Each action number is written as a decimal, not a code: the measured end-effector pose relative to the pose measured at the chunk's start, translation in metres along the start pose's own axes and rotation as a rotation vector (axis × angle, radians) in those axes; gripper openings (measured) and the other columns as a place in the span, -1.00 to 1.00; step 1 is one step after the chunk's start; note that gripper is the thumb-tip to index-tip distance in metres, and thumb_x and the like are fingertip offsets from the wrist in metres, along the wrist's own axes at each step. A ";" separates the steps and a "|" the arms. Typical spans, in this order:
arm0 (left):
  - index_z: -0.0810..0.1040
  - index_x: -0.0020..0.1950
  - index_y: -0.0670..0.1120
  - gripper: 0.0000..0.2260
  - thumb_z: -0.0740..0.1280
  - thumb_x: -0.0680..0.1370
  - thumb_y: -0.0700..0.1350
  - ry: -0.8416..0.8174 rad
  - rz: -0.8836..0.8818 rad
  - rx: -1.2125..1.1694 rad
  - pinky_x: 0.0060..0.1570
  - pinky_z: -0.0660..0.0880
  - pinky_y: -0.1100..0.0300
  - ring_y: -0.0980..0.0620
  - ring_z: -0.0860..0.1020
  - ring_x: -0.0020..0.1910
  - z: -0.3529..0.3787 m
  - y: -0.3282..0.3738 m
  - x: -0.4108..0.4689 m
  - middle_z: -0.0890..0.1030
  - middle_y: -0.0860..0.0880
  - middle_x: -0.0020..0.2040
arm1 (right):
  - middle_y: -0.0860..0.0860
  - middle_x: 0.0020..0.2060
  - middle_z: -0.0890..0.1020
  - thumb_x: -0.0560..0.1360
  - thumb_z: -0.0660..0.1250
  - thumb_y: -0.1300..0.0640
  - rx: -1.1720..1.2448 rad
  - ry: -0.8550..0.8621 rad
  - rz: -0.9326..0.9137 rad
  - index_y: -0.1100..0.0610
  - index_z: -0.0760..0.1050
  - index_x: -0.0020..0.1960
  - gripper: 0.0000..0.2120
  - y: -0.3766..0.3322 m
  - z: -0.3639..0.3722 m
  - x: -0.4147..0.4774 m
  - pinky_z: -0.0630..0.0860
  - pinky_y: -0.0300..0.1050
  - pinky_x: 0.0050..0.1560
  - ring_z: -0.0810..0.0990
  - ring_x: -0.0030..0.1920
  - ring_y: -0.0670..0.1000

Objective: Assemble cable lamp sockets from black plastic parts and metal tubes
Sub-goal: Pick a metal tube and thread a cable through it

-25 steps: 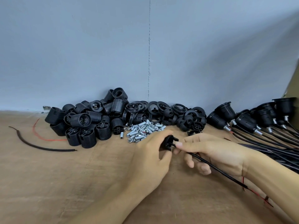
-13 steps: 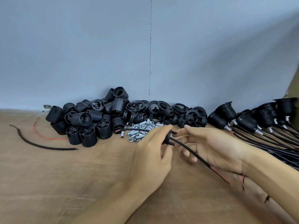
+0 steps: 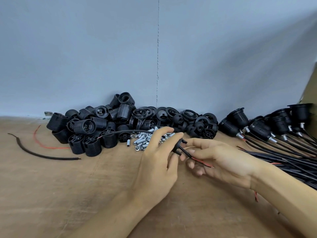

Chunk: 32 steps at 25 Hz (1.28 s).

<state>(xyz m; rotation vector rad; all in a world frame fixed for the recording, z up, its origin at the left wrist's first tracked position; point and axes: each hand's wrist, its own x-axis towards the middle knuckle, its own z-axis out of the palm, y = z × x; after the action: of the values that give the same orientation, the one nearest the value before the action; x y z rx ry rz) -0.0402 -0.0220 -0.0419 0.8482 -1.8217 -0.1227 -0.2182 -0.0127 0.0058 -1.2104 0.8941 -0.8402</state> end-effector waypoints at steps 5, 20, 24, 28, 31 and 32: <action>0.55 0.28 0.02 -0.54 0.13 0.50 -0.34 -0.064 0.131 -0.012 0.06 0.35 0.57 0.44 0.45 0.02 -0.008 0.007 0.004 0.42 0.02 0.38 | 0.21 -0.07 0.54 0.56 0.22 0.46 -0.110 -0.009 -0.016 0.25 0.47 0.30 -0.65 -0.002 -0.003 -0.003 0.51 -0.11 -0.20 0.59 -0.18 0.06; 0.50 0.42 0.01 -0.56 0.18 0.58 -0.28 -0.050 0.201 0.056 0.27 0.45 0.33 0.13 0.49 0.34 -0.003 0.004 0.003 0.45 0.00 0.41 | 0.16 0.04 0.68 0.60 0.29 0.03 0.174 0.105 -0.163 0.20 0.60 0.18 -0.71 -0.003 -0.003 0.001 0.66 -0.04 -0.12 0.70 -0.04 0.08; 0.36 0.43 0.25 -0.60 0.26 0.59 0.07 -0.085 -0.092 -0.016 0.17 0.46 0.34 0.28 0.49 0.26 -0.003 -0.005 0.000 0.46 0.29 0.30 | 0.18 -0.02 0.69 0.56 0.29 0.03 0.292 0.338 -0.270 0.19 0.62 0.08 -0.73 -0.002 -0.002 0.004 0.68 0.04 0.01 0.72 0.03 0.12; 0.37 0.40 0.34 -0.53 0.34 0.51 0.27 -0.171 -0.160 -0.046 0.12 0.59 0.18 0.34 0.54 0.18 -0.001 -0.005 -0.001 0.54 0.38 0.20 | 0.20 0.02 0.70 0.60 0.27 0.03 0.359 0.338 -0.306 0.23 0.60 0.13 -0.71 0.002 0.009 0.004 0.67 -0.02 0.04 0.70 0.09 0.15; 0.44 0.34 0.30 -0.59 0.35 0.49 0.17 -0.124 -0.143 -0.043 0.07 0.57 0.31 0.35 0.58 0.10 -0.003 -0.002 0.002 0.60 0.37 0.11 | 0.15 0.05 0.72 0.61 0.28 0.02 0.256 0.399 -0.311 0.25 0.61 0.12 -0.69 0.006 0.015 0.003 0.65 -0.12 0.03 0.70 0.12 0.09; 0.48 0.31 0.28 -0.60 0.37 0.47 0.12 -0.093 -0.150 -0.040 0.06 0.53 0.37 0.34 0.58 0.08 -0.003 -0.002 0.002 0.61 0.35 0.08 | 0.10 0.00 0.74 0.61 0.28 0.00 0.172 0.467 -0.314 0.23 0.64 0.07 -0.69 0.007 0.016 0.003 0.65 -0.12 0.03 0.72 0.07 0.05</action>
<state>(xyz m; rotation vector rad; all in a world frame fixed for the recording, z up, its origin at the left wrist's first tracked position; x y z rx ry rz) -0.0370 -0.0236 -0.0394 0.9649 -1.8344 -0.2976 -0.2019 -0.0074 0.0001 -1.0323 0.9892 -1.4648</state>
